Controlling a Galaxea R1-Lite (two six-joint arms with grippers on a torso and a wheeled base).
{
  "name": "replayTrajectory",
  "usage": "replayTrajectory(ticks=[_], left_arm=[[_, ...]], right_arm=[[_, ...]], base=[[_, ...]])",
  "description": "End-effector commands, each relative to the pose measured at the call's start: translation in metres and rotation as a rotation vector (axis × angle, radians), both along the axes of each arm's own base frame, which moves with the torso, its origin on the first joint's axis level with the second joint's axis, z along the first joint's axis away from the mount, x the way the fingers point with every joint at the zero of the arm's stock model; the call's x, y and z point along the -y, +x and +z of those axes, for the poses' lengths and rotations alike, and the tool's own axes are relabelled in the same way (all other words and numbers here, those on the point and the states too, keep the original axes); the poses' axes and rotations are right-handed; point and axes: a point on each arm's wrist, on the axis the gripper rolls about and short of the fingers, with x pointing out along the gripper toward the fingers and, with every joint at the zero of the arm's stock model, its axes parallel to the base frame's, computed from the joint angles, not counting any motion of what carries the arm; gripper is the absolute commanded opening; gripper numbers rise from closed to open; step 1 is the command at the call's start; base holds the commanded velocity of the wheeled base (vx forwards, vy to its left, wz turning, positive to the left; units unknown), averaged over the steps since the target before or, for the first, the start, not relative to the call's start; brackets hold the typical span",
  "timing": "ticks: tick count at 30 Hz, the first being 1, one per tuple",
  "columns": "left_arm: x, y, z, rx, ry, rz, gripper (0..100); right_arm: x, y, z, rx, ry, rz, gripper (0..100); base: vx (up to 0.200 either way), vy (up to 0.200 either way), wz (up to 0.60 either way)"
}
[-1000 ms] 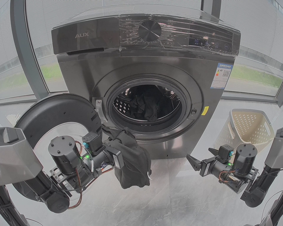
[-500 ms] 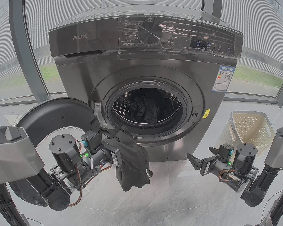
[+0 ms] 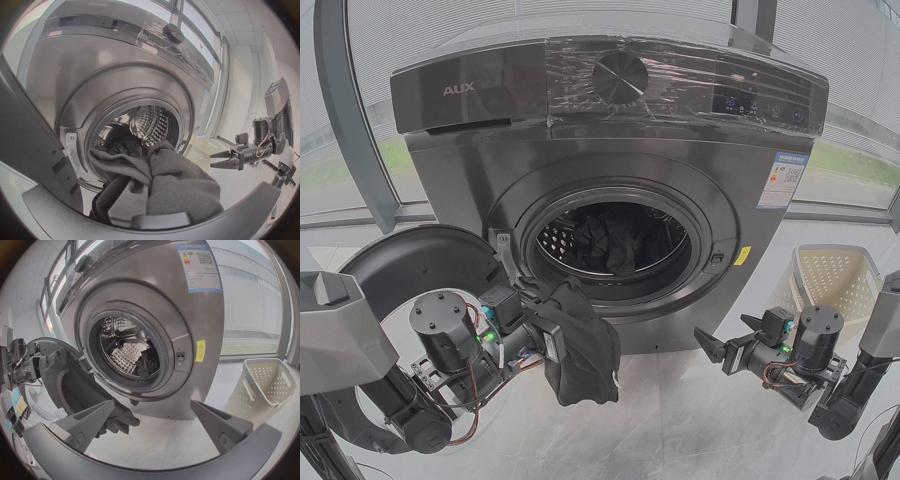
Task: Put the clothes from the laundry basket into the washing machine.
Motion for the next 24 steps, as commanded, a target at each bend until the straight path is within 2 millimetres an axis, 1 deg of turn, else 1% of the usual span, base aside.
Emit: replayTrajectory(ticks=[1, 7, 16, 24], left_arm=[[0.002, -0.002, 0.000, 0.003, -0.003, -0.009, 0], [0.004, -0.003, -0.001, 0.000, 0.000, -0.017, 0], [0.006, -0.001, -0.007, -0.018, 0.003, -0.011, 0], [0.010, -0.002, -0.011, -0.029, 0.006, -0.008, 0]], right_arm=[[0.000, 0.000, -0.001, -0.002, -0.001, 0.001, 100], [-0.001, 0.000, -0.001, -0.003, -0.002, 0.002, 100], [0.000, -0.001, -0.001, -0.005, -0.003, 0.002, 100], [0.000, -0.001, -0.002, -0.007, -0.005, 0.002, 100]], base=[[0.000, 0.000, 0.00], [0.000, 0.000, 0.00], [0.200, 0.000, 0.00], [0.000, 0.000, 0.00]])
